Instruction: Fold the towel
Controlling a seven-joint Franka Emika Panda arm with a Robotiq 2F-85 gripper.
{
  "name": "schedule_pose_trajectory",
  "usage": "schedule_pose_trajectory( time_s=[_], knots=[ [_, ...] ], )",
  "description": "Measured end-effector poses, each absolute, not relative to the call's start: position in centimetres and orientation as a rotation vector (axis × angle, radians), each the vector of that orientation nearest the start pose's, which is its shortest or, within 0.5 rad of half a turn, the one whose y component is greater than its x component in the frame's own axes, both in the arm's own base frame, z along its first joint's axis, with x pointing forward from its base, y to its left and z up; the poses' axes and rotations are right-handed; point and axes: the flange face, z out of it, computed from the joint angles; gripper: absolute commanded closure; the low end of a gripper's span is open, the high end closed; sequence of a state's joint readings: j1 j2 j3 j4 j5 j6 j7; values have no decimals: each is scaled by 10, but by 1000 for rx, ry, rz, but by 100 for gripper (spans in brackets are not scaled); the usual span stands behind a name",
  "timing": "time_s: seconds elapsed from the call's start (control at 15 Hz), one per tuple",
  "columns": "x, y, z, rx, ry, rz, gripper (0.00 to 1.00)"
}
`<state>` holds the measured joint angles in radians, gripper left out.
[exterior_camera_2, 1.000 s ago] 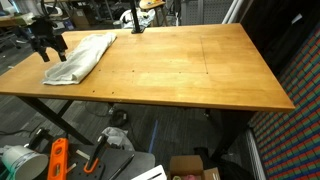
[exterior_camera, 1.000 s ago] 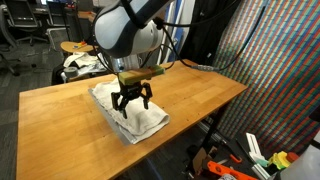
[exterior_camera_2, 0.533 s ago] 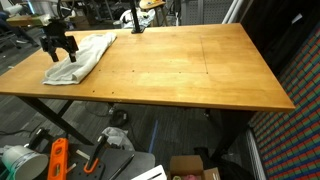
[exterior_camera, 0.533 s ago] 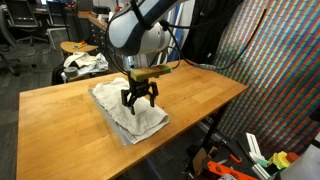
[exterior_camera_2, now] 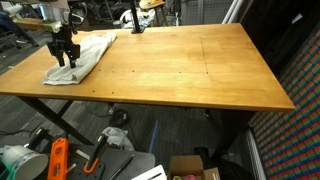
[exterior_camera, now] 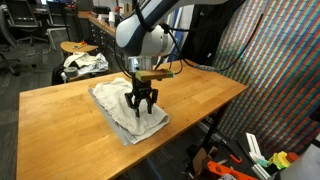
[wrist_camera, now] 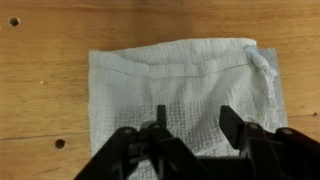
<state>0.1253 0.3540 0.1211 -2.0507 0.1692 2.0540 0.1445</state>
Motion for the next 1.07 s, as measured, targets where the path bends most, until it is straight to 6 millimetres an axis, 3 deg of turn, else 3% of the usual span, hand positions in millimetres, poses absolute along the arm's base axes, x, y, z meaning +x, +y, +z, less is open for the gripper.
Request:
schedule_pose_trajectory(
  time_s=[0.13, 0.33, 0.47, 1.07],
  knots=[
    [537, 138, 240, -2968, 26, 559, 89],
    [540, 130, 234, -2968, 53, 540, 95],
    [543, 123, 229, -2971, 75, 523, 89],
    [549, 100, 220, -2977, 163, 519, 88]
  ],
)
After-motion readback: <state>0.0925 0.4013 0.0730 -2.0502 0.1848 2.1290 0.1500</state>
